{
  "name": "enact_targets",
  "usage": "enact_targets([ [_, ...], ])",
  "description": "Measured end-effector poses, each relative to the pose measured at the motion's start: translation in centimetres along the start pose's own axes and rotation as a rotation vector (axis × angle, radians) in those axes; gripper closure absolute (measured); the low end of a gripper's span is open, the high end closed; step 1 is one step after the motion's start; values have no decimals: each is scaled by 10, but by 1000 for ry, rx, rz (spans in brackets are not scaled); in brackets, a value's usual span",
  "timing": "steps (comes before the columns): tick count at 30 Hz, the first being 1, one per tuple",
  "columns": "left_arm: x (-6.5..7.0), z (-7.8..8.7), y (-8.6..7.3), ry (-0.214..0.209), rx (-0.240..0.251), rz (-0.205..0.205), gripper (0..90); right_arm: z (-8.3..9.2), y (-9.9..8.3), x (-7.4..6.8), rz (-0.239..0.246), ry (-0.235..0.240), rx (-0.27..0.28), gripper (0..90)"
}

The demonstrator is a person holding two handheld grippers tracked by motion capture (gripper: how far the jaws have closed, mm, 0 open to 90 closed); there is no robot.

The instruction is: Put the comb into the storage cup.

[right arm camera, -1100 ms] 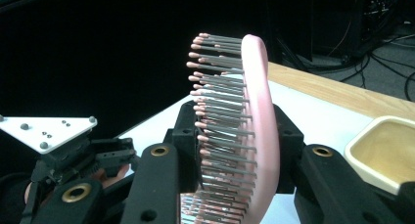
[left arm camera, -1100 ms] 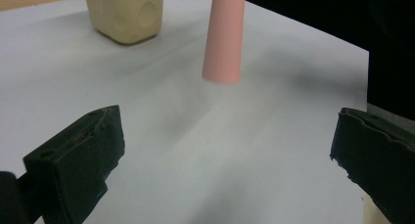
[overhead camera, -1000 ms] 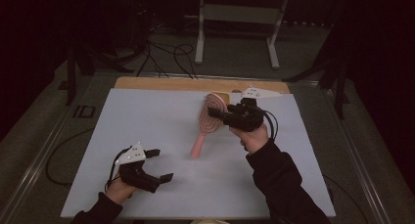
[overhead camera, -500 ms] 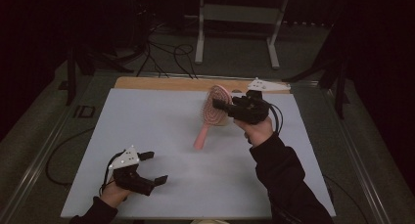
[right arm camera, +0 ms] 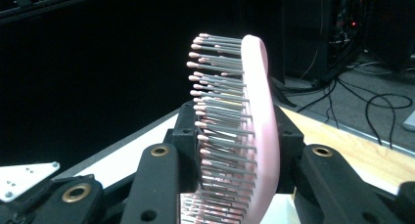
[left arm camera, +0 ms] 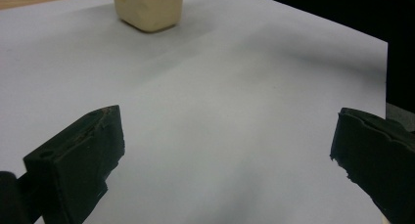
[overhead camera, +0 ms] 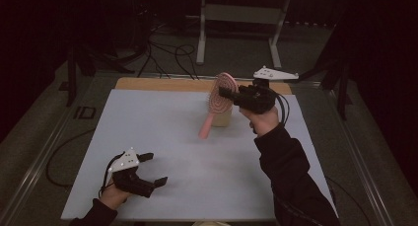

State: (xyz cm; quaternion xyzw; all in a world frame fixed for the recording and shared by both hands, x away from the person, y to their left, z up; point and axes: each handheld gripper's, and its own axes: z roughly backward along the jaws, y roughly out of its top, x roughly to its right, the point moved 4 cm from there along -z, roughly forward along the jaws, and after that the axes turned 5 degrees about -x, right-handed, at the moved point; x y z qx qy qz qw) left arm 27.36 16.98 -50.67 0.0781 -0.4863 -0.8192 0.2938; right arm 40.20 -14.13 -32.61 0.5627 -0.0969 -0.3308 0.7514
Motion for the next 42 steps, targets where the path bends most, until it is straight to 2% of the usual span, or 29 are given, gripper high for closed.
enact_targets([
  [10, -1, 1, 0, -3, 6, 1, 1, 0, 20, 11, 8, -40, 18, 649],
  [11, -1, 1, 0, -2, 6, 1, 1, 1, 27, 14, 9, -53, 27, 649],
  [26, 0, 1, 0, -10, 11, 0, 1, 4, 51, 37, 3, -122, 64, 649],
  [35, 1, 2, 1, -13, 14, -1, 1, 4, 55, 54, -1, -172, 82, 649],
  [37, 1, 2, 1, -13, 14, -1, 1, 1, 53, 61, -8, -194, 90, 649],
  [42, 1, 2, 0, -16, 12, -2, 1, -5, 48, 71, -20, -209, 89, 649],
])
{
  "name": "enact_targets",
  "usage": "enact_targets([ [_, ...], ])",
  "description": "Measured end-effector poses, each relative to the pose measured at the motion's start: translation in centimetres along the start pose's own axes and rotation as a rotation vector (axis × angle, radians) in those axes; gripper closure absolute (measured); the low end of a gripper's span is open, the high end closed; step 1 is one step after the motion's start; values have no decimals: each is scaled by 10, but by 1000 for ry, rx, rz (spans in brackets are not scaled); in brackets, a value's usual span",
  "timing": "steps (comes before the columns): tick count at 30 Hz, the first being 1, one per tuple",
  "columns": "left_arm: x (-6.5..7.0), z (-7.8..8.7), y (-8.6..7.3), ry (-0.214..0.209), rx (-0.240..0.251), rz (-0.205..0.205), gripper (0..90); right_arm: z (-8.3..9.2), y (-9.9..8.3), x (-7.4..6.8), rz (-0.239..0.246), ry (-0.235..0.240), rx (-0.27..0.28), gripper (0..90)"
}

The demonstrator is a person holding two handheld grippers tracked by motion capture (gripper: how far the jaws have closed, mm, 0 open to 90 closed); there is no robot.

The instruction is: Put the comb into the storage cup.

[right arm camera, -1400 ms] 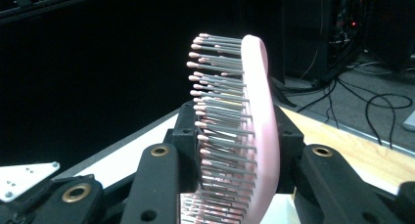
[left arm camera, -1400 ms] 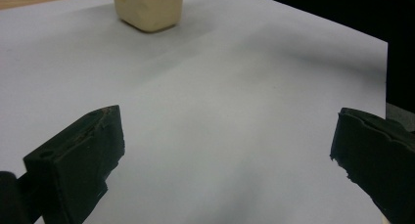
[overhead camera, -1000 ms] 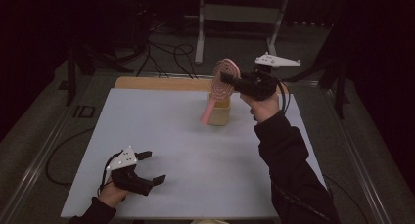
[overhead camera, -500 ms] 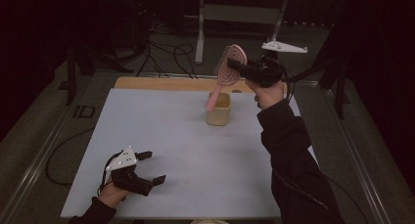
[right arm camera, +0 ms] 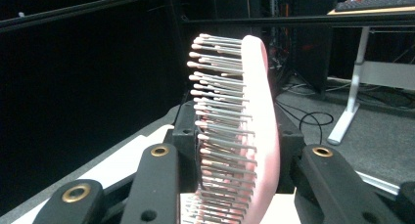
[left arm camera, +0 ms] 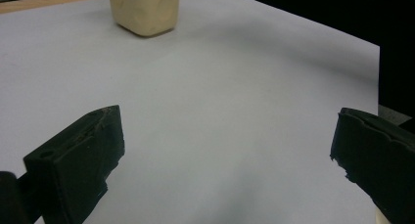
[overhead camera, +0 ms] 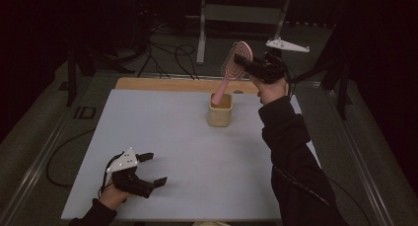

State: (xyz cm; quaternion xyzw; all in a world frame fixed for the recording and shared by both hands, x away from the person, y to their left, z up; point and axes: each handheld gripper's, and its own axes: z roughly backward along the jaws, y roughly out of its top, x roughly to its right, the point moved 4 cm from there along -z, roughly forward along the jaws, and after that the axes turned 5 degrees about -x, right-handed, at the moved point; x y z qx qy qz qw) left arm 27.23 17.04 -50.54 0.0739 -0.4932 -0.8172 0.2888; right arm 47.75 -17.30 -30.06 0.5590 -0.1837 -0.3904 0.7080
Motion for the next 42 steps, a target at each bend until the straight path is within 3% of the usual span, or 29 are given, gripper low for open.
enact_targets([
  [15, 2, -1, 0, -14, 1, -5, 1, -19, -24, 22, -33, -47, -17, 649],
  [31, 2, -1, 0, -13, 1, -8, 1, -30, -49, 29, -34, -66, -36, 649],
  [42, 2, -1, 0, -14, 3, -7, 1, -39, -66, 33, -62, -64, -51, 648],
])
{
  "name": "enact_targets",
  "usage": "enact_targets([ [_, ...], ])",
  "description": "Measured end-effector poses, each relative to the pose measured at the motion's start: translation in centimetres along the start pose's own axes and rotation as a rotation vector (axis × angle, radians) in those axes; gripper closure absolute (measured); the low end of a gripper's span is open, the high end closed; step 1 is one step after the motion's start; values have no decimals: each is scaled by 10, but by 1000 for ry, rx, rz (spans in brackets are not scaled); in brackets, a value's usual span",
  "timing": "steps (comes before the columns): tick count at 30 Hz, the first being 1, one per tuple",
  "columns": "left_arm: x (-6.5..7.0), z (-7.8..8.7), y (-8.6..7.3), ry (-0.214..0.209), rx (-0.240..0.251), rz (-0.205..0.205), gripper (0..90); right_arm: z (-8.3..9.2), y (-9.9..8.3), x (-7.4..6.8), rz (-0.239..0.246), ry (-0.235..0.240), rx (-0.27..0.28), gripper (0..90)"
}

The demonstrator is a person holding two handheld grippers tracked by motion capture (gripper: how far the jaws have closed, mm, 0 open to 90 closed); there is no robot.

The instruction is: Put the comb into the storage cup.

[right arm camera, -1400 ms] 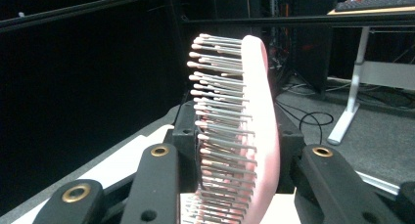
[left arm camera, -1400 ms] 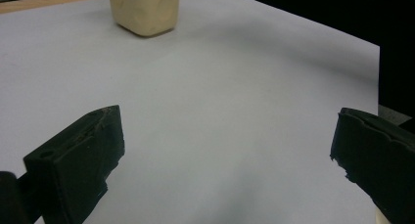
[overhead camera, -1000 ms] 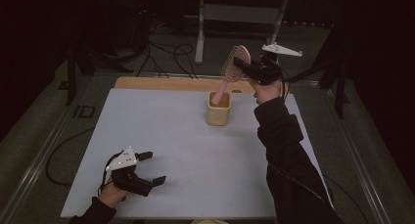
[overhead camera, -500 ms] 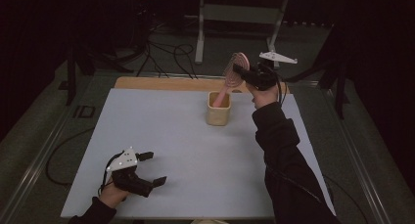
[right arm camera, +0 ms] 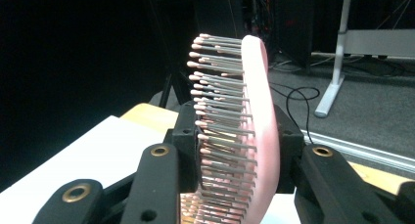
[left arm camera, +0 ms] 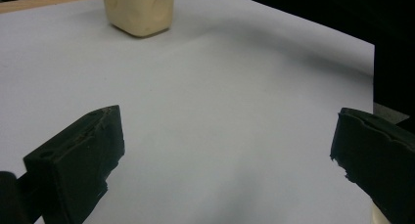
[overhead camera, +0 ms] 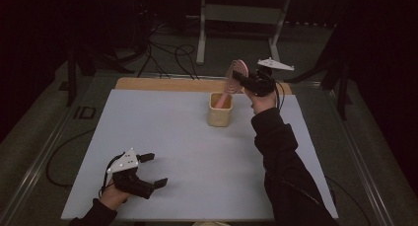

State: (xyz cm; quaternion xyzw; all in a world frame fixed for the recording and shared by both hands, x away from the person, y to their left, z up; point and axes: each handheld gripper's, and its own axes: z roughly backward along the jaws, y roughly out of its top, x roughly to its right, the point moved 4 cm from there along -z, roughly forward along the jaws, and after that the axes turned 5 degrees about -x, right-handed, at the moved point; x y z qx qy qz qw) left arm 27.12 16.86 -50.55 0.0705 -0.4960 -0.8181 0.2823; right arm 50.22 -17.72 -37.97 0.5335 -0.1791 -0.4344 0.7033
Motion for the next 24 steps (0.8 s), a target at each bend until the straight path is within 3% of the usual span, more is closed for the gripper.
enact_targets([
  [24, -1, 1, 0, -3, 4, 7, 1, -14, -28, 12, -48, 16, -39, 648],
])
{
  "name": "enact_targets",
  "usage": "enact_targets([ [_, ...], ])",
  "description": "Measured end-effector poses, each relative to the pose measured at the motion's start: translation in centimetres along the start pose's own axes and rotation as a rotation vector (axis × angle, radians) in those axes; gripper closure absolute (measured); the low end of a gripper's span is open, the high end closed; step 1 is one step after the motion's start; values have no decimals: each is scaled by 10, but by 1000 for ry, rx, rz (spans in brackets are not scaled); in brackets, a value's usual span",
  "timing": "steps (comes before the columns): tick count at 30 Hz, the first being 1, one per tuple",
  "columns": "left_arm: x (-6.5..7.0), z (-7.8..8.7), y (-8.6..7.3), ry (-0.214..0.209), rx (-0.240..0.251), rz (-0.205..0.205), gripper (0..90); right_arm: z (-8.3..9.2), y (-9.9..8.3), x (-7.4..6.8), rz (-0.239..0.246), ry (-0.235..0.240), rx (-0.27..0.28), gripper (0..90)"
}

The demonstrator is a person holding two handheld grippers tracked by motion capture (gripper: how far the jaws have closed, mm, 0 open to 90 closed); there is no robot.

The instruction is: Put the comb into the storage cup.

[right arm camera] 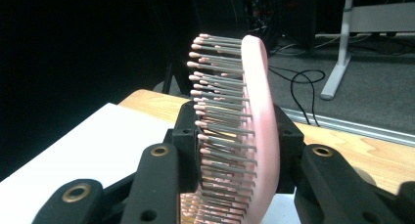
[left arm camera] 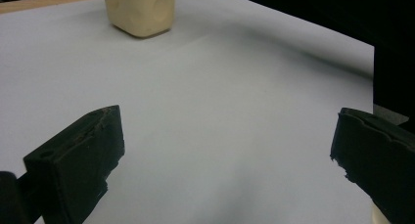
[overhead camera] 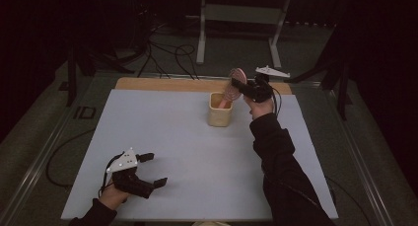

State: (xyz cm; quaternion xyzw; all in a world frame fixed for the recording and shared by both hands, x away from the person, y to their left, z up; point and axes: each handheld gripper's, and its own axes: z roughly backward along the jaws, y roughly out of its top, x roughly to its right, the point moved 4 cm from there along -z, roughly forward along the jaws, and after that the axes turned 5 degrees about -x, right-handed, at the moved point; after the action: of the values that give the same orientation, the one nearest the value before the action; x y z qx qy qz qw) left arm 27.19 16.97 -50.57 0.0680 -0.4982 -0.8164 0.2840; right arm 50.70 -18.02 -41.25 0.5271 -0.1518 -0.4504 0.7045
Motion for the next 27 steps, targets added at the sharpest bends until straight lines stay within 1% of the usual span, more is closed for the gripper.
enact_targets([
  [6, 0, 0, 0, -1, -1, 1, 1, -2, -5, 4, -15, 1, -12, 648],
  [12, 0, 0, 0, -2, -1, 1, 1, -2, -7, 7, -34, 16, -16, 646],
  [13, 0, -1, 0, -5, -2, 3, 1, -2, -8, 8, -34, 21, -19, 644],
  [18, 0, -1, -1, -5, -5, -1, 1, -2, -10, 13, -37, 13, -26, 632],
  [24, 0, -1, -1, -6, -6, 0, 1, -4, -10, 12, -24, 8, -35, 626],
  [25, 0, -1, -1, -6, -6, 0, 1, -4, -10, 12, -22, 9, -38, 618],
  [26, 0, -1, -1, -6, -5, 1, 1, -4, -10, 11, -17, 4, -41, 577],
  [27, 0, -1, -1, -6, -5, 0, 1, -5, -10, 11, -9, 2, -43, 514],
])
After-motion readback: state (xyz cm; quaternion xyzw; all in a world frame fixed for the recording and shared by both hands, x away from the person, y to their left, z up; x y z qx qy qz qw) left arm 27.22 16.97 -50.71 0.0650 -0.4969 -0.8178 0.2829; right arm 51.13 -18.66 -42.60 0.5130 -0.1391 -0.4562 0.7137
